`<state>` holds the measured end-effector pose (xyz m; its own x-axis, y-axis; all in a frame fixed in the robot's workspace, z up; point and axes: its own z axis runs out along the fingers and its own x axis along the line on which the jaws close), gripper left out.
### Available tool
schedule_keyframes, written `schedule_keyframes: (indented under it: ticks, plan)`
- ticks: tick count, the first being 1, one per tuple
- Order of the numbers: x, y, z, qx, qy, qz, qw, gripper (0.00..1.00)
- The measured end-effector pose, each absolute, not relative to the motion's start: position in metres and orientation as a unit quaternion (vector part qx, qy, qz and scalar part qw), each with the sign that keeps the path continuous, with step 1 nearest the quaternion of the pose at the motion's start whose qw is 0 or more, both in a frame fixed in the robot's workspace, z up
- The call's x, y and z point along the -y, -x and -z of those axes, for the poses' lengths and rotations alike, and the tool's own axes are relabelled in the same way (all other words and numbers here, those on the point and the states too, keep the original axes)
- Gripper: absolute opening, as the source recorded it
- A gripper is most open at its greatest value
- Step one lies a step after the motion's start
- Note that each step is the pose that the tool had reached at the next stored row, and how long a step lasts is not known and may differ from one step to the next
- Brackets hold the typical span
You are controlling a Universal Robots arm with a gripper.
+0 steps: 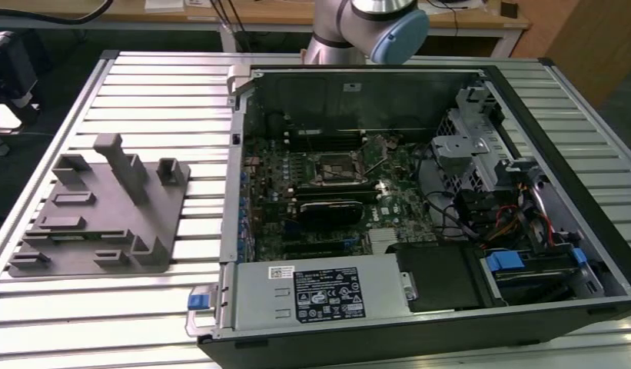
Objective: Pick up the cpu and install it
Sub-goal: 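Pick up the cpu and move it towards the insertion slot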
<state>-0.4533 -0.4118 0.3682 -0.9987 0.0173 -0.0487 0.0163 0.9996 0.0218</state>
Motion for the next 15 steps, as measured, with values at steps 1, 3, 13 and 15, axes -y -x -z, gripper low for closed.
schedule_keyframes:
  ticks: [1, 3, 13, 15]
  plan:
    - [0.412, 0.452, -0.368, -1.0, -0.008, -0.011, 0.024, 0.55]
    - [0.412, 0.45, -0.368, -1.0, -0.008, -0.011, 0.024, 0.55]
    - [0.412, 0.44, -0.368, -1.0, -0.008, -0.011, 0.024, 0.55]
    - [0.412, 0.438, -0.368, -1.0, -0.008, -0.011, 0.024, 0.55]
